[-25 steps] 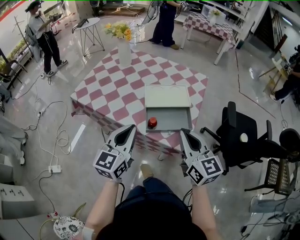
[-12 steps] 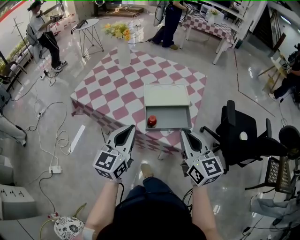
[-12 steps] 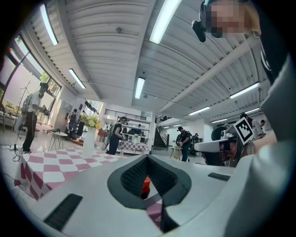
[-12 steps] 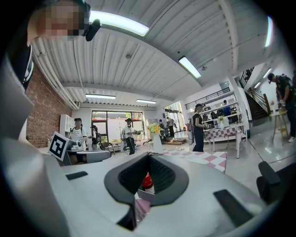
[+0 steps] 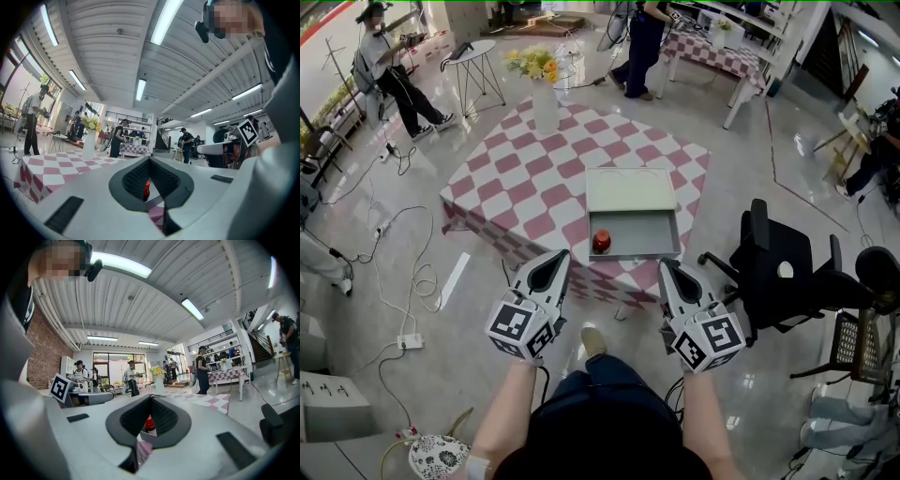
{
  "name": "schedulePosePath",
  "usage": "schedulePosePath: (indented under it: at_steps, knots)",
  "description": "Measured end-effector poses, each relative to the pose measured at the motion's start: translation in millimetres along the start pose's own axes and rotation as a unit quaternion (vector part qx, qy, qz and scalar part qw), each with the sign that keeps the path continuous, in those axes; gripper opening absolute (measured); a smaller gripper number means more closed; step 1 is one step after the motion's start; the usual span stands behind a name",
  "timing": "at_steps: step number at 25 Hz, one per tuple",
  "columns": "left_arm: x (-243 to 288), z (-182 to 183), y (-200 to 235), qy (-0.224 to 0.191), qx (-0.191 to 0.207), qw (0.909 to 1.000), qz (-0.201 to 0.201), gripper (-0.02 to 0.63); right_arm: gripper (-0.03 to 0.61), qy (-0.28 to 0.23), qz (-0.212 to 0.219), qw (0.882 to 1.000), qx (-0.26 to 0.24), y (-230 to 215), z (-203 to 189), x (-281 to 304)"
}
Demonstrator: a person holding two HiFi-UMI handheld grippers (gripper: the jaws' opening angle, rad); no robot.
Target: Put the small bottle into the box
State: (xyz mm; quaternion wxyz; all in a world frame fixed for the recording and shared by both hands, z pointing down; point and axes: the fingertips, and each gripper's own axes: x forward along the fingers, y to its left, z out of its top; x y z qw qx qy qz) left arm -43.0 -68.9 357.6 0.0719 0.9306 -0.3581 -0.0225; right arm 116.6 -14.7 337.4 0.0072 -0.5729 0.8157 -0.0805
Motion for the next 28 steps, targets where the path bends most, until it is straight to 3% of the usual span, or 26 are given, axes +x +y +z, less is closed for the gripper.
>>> schedulePosePath:
  at_steps: [28]
  knots:
    - [-22.3, -3.8, -21.4, 0.004, 0.005, 1.0000, 0.006, 0.009, 0.003, -0.013, 0.004, 1.000, 0.012, 10.3, -1.3, -29.6]
